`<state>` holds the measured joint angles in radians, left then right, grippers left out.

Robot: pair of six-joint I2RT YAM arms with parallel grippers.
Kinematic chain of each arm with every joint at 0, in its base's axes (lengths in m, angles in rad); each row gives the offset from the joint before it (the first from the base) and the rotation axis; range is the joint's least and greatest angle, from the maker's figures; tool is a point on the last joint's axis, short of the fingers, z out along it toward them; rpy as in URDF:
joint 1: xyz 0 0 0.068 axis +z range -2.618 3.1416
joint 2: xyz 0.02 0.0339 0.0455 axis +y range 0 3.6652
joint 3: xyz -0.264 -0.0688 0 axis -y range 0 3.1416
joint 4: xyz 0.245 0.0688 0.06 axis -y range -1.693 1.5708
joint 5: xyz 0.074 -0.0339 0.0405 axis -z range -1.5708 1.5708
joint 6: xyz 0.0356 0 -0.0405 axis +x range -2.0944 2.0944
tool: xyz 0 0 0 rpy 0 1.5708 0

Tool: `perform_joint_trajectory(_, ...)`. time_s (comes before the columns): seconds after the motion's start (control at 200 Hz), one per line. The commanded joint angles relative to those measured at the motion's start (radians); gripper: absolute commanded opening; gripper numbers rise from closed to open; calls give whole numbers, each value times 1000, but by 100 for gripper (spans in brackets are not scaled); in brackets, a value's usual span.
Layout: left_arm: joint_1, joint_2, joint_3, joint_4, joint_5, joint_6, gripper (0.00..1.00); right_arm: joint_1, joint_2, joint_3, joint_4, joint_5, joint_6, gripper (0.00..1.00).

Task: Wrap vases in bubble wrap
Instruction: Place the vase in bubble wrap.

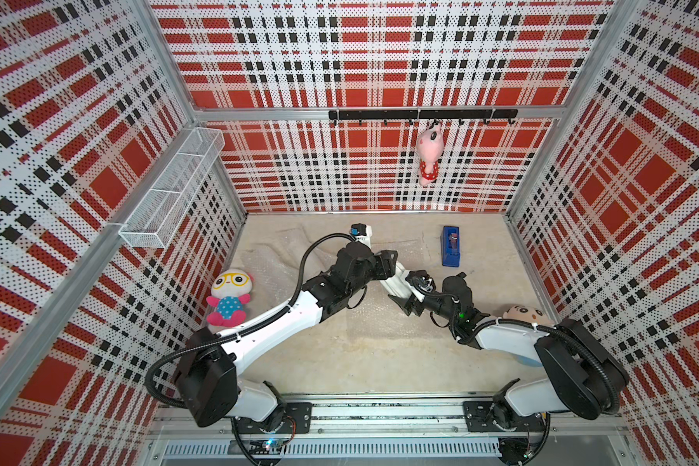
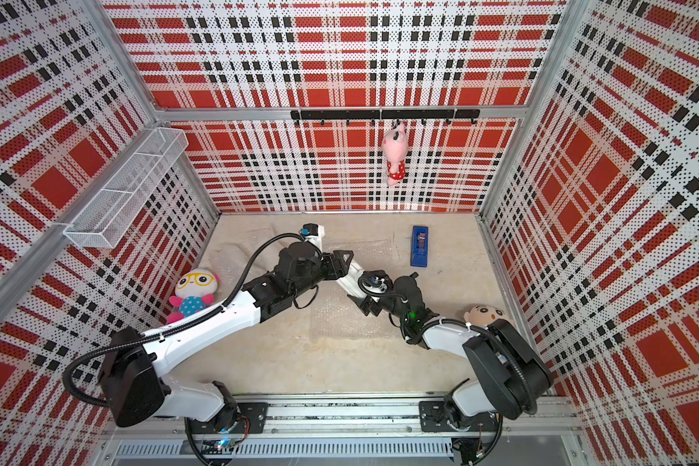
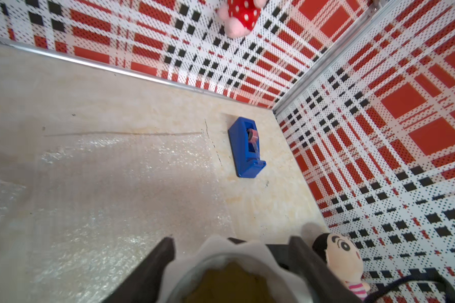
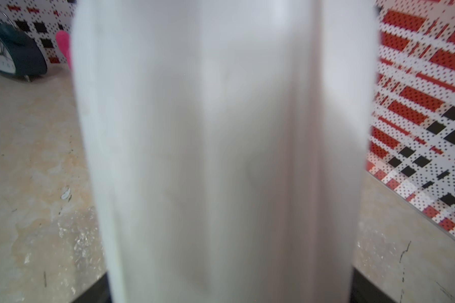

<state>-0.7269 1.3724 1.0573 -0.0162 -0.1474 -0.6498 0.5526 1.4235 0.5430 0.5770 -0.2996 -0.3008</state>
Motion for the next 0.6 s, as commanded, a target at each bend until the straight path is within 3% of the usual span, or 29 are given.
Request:
perform_joint_trajectory(0.0,73,-139,-41,83,-51,2,90,5,-42,106,-290,83,-166,59)
perform_joint_trajectory(0.14,206,-293,-212,85,-48,-9,94,38,-7,230,-573,201,-310,61)
perform_joint_trajectory(0.271,317,-396,-353,78,6,-1,93,63,40,341,-806,233,-393,61)
perform_joint_trajectory(0.591,329,-369,-581,161,112,-10,87,190,152,425,-964,364,-480,63)
